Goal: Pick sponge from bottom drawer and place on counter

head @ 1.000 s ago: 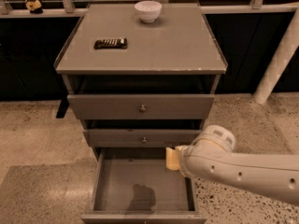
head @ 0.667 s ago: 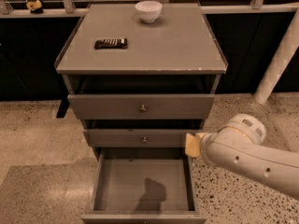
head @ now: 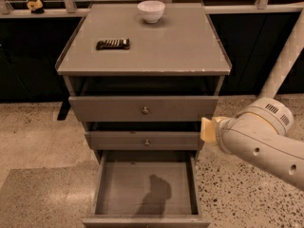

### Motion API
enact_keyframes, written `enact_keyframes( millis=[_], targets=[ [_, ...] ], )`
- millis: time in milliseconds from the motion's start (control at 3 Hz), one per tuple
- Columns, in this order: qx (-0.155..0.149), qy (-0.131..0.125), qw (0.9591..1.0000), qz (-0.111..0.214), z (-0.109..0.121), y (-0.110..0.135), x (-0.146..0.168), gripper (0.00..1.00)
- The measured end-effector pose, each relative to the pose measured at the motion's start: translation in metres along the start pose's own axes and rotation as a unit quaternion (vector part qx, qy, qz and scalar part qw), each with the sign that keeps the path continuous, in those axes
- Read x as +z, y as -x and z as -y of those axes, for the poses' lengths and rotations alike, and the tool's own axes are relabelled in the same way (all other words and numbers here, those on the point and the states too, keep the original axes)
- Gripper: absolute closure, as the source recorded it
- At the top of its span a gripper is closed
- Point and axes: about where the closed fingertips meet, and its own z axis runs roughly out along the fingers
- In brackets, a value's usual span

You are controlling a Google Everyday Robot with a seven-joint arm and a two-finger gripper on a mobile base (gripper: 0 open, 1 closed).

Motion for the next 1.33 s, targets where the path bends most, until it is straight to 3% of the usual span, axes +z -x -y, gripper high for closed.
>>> enact_keyframes(
  millis=[333,667,1000,1333],
  targets=[
    [0.003,0.008,0.9999,0.010,0.001,0.001,0.009,1.00],
    [-0.029,-0.028,0.9988,0.027,0.046,0.015,0.004,1.00],
    [-0.067,-0.097,0.9926,0.029,0.113,0.031,-0.031,1.00],
    [-0.096,-0.170,0.9807,0.014,0.167,0.042,-0.088,1.00]
  ],
)
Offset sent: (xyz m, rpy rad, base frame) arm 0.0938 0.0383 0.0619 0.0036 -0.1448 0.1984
